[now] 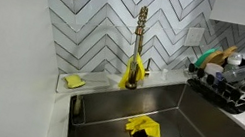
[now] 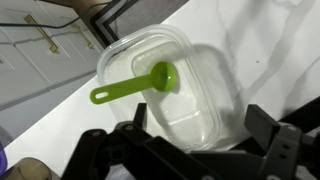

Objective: Put the spoon inside the container then put the container inside the sink

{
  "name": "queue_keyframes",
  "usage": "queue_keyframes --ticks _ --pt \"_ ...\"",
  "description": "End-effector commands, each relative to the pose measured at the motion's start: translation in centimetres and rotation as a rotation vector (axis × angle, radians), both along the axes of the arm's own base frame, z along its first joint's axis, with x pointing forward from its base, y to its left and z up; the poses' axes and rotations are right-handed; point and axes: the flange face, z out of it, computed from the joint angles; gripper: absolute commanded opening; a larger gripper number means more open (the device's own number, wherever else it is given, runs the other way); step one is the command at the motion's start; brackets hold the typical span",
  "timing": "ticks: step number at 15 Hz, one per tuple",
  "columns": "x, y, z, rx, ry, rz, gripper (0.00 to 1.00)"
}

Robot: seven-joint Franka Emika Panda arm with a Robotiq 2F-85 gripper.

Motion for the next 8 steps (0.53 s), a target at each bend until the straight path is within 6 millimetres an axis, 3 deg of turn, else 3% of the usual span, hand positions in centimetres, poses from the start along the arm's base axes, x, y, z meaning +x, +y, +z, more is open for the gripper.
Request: queue_keyframes --ticks 1,2,3,6,8 --pt "-0.3 0.3 -1.7 0.058 -0.024 0.052 0.93" --pt "-0.4 0.3 -2.2 0.075 -0.024 0.054 0.89" --pt "-0.5 0.3 -2.6 0.086 -0.025 0.056 0.77" --pt "-0.7 0.0 -3.8 0.104 -0.046 0.071 0.58" --pt "-0.8 -0.2 -4.5 0.101 -0.064 0.085 0.40"
